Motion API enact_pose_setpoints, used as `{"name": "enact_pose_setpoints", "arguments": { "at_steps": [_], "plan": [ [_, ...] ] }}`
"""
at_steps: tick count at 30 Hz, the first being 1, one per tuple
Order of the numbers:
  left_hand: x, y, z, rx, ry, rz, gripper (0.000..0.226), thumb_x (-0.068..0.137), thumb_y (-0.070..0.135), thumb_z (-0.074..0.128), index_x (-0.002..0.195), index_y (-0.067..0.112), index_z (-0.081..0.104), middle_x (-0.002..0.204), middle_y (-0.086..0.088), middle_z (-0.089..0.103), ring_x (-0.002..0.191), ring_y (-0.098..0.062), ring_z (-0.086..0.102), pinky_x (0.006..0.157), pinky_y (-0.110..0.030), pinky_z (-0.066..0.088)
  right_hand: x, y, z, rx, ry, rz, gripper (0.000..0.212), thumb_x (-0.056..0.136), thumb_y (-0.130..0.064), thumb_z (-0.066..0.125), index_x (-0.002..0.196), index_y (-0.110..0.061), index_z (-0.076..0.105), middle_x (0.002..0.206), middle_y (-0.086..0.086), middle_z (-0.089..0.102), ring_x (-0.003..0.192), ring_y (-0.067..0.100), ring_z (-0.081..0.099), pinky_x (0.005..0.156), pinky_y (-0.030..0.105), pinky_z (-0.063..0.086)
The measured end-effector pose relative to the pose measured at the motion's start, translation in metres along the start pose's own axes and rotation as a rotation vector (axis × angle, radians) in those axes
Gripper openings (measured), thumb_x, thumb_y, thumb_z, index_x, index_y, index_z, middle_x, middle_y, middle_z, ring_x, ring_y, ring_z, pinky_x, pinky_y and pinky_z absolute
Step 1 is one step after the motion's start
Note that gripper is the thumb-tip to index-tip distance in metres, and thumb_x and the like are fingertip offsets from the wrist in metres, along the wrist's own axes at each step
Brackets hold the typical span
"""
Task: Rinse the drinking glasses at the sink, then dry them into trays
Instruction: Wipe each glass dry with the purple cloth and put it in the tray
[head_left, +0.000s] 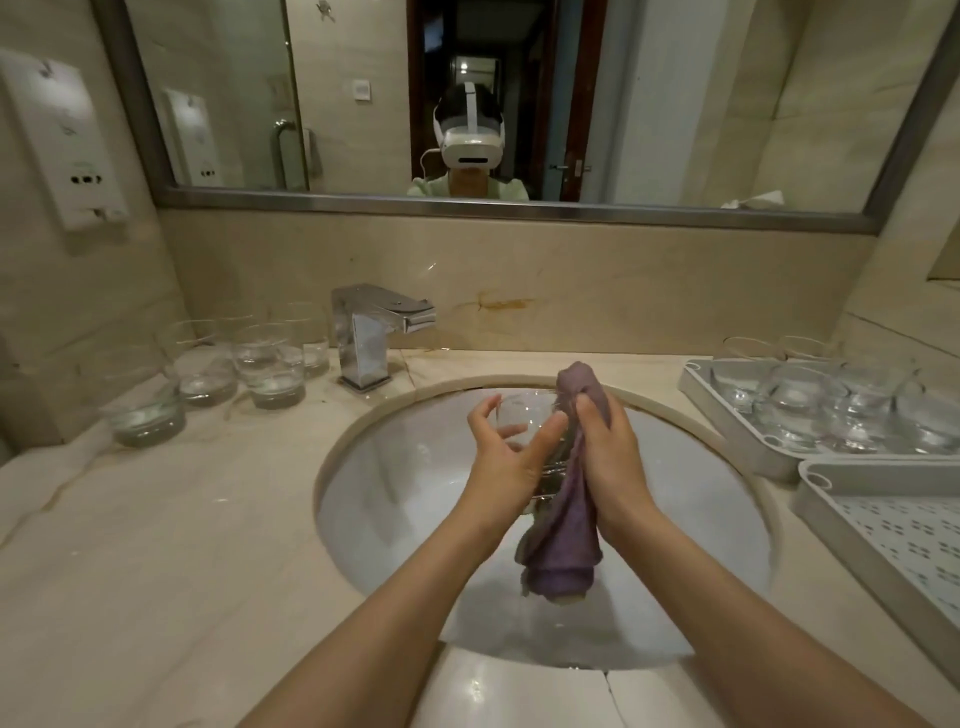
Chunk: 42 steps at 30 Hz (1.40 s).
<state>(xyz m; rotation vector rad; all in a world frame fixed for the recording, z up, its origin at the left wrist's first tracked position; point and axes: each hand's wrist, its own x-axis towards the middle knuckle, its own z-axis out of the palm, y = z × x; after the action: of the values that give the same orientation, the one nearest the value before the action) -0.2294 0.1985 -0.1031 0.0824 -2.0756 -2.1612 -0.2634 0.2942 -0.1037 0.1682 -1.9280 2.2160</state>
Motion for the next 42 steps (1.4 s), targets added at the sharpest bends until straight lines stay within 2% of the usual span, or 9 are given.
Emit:
{"name": "enact_pose_setpoints", "arguments": {
  "at_steps": [5, 7, 10, 15, 22, 25, 30, 36, 42],
  "plan": [
    [0.003, 0.002, -0.003, -0.17, 0.121, 0.012, 0.061, 0.09, 0.046, 0.056, 0.135, 0.031, 0.019, 0.12, -0.008, 0.052, 0.097, -0.016, 0.06, 0.078, -0.03, 0.051, -0.015, -0.001, -0.001, -0.217, -0.021, -0.215, 0.031, 0.098, -0.026, 0.052, 0.128, -0.026, 0.045, 0.128, -0.003, 0.051, 0.114, 0.001, 0.049, 0.098, 0.017, 0.039],
    [0.008, 0.003, -0.006, -0.295, 0.218, -0.031, 0.046, 0.095, 0.046, 0.049, 0.131, 0.029, 0.025, 0.118, -0.01, 0.057, 0.104, -0.024, 0.062, 0.092, -0.044, 0.051, -0.029, 0.001, 0.008, -0.378, -0.031, -0.439, 0.035, 0.094, -0.021, 0.058, 0.127, -0.023, 0.045, 0.124, -0.002, 0.044, 0.108, -0.012, 0.044, 0.09, 0.003, 0.035],
    [0.006, 0.003, -0.005, -0.316, 0.307, -0.052, 0.04, 0.1, 0.044, 0.038, 0.133, 0.026, 0.026, 0.122, -0.011, 0.055, 0.106, -0.023, 0.06, 0.09, -0.038, 0.052, -0.034, 0.014, 0.023, -0.592, -0.016, -0.674, 0.043, 0.089, -0.038, 0.054, 0.128, -0.023, 0.046, 0.123, -0.001, 0.042, 0.11, 0.006, 0.049, 0.09, 0.02, 0.044],
    [-0.001, 0.003, 0.007, -0.212, 0.215, 0.023, 0.028, 0.101, 0.041, 0.035, 0.125, 0.028, 0.026, 0.106, -0.006, 0.058, 0.09, -0.019, 0.062, 0.082, -0.038, 0.052, -0.02, 0.005, 0.02, -0.294, 0.094, -0.412, 0.025, 0.093, -0.031, 0.058, 0.115, -0.027, 0.046, 0.116, -0.001, 0.047, 0.101, -0.006, 0.049, 0.087, 0.009, 0.041],
    [-0.002, -0.003, 0.008, -0.064, 0.034, 0.078, 0.026, 0.1, 0.041, 0.038, 0.121, 0.033, 0.027, 0.107, -0.005, 0.059, 0.103, -0.024, 0.062, 0.095, -0.036, 0.049, -0.009, -0.009, 0.004, 0.188, 0.117, 0.102, 0.008, 0.097, -0.027, 0.053, 0.099, -0.02, 0.05, 0.099, 0.006, 0.064, 0.097, 0.025, 0.064, 0.091, 0.044, 0.05],
    [-0.004, 0.0, 0.005, 0.024, -0.046, 0.053, 0.048, 0.093, 0.045, 0.049, 0.13, 0.03, 0.022, 0.117, -0.006, 0.053, 0.092, -0.005, 0.055, 0.065, -0.002, 0.042, -0.011, -0.012, 0.001, 0.202, 0.122, 0.115, 0.009, 0.097, -0.028, 0.051, 0.1, -0.019, 0.049, 0.096, 0.005, 0.062, 0.088, 0.021, 0.061, 0.082, 0.039, 0.051],
    [0.002, 0.003, -0.003, 0.002, 0.054, 0.061, 0.059, 0.085, 0.053, 0.063, 0.123, 0.036, 0.021, 0.123, -0.01, 0.048, 0.098, -0.017, 0.056, 0.079, -0.026, 0.049, -0.016, -0.012, 0.0, 0.026, 0.038, -0.076, 0.013, 0.095, -0.028, 0.057, 0.104, -0.031, 0.048, 0.11, -0.001, 0.058, 0.099, 0.013, 0.057, 0.086, 0.028, 0.047],
    [0.003, 0.003, -0.001, -0.232, 0.217, 0.048, 0.036, 0.101, 0.041, 0.038, 0.129, 0.023, 0.026, 0.11, -0.002, 0.056, 0.089, -0.007, 0.06, 0.077, -0.025, 0.052, -0.027, 0.012, 0.018, -0.42, -0.034, -0.645, 0.037, 0.084, -0.038, 0.058, 0.118, -0.03, 0.045, 0.117, 0.0, 0.043, 0.106, 0.002, 0.048, 0.089, 0.012, 0.043],
    [-0.004, 0.004, 0.006, -0.067, 0.091, 0.133, 0.048, 0.091, 0.048, 0.054, 0.127, 0.033, 0.026, 0.106, -0.001, 0.055, 0.082, -0.006, 0.063, 0.068, -0.021, 0.052, -0.014, -0.004, 0.01, 0.067, 0.075, -0.153, 0.013, 0.094, -0.029, 0.055, 0.103, -0.032, 0.046, 0.11, 0.007, 0.057, 0.097, 0.024, 0.06, 0.085, 0.039, 0.052]
  ]
}}
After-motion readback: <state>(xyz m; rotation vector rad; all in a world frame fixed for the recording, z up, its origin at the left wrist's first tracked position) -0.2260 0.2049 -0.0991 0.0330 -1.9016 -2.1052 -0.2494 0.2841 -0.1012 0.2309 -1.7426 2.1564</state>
